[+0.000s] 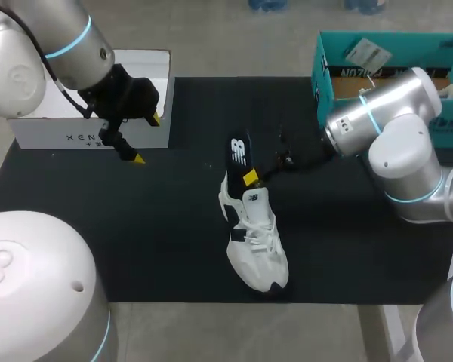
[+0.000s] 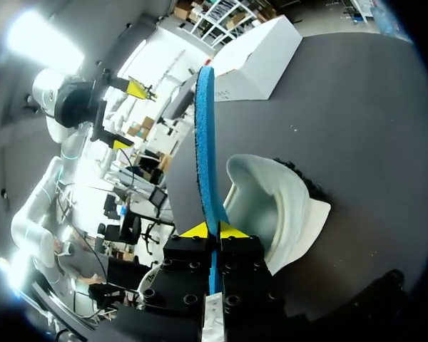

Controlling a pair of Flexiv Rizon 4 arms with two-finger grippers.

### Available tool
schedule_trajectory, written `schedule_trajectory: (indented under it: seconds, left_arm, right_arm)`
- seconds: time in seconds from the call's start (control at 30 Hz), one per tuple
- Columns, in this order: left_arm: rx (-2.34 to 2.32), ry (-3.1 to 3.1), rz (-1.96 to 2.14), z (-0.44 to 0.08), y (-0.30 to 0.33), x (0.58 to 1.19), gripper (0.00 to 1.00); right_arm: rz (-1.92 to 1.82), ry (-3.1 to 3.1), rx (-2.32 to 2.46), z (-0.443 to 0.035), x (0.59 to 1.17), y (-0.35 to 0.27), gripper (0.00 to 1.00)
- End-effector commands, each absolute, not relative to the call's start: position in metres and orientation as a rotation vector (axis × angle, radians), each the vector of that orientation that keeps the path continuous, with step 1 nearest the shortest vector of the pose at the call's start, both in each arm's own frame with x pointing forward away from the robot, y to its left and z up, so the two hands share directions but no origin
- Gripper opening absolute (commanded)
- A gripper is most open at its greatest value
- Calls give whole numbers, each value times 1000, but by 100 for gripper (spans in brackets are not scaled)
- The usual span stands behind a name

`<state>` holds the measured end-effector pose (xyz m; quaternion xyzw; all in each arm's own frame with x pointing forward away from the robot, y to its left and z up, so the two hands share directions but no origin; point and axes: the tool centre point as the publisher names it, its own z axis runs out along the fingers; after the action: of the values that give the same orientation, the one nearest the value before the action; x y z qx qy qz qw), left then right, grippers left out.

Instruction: Take the shoe out of the shoebox, open the shoe tongue, remove and reinsert the insole, then place the shoe into the shoebox

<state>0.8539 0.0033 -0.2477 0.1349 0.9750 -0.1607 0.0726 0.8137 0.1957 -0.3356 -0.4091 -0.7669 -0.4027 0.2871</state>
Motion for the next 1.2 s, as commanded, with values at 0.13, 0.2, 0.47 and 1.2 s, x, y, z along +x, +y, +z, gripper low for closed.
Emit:
schedule_trajectory:
  seconds: [0.13, 0.2, 0.47, 1.2]
  left_arm:
    - [405, 2930, -478, -247, 3, 853, 100]
    - [405, 2930, -478, -247, 3, 853, 100]
    - [405, 2930, -478, -247, 3, 853, 100]
    - [405, 2930, -478, -247, 3, 853, 100]
  right_arm:
    - [-1080, -2007, -1116, -359, 792, 204, 0]
    - [-1088, -1998, -1124, -359, 791, 204, 0]
    - [-1100, -2063, -1115, -339, 811, 198, 38]
    - [-1104, -2107, -1080, -331, 827, 195, 0]
